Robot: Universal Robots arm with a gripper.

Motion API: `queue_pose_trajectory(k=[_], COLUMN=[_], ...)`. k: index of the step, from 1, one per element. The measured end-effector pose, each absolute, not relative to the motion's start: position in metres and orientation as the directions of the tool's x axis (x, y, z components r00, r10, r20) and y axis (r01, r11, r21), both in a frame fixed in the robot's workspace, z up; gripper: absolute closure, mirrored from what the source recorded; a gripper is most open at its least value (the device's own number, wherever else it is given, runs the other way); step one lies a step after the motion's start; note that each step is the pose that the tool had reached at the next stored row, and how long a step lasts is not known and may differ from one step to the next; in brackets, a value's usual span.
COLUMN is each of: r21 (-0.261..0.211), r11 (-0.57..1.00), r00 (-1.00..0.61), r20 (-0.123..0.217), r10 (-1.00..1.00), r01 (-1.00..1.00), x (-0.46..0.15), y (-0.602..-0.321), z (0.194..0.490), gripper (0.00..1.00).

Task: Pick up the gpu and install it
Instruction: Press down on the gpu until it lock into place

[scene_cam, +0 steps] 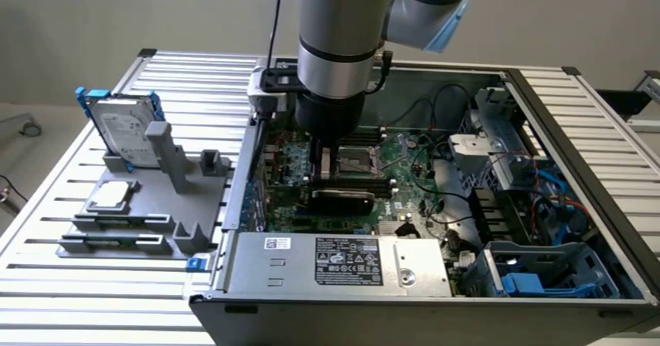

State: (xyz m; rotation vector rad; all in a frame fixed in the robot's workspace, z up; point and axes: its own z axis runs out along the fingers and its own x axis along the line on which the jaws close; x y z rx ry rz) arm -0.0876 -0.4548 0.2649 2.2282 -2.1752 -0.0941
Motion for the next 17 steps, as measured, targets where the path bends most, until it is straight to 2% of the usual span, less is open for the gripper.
queue_pose_trajectory(k=[8,17], r21=[0.06,0.059], r11=[-0.027,-0.027], r00=[0.026,0.026], r20=[-0.025,-0.025], r10=[-0.999,-0.999], r01=[-0.998,-0.998], x=[-0.088,-0.095], y=[-0.455,-0.455], z=[0.263,0.276], gripper=[0.89,0.89])
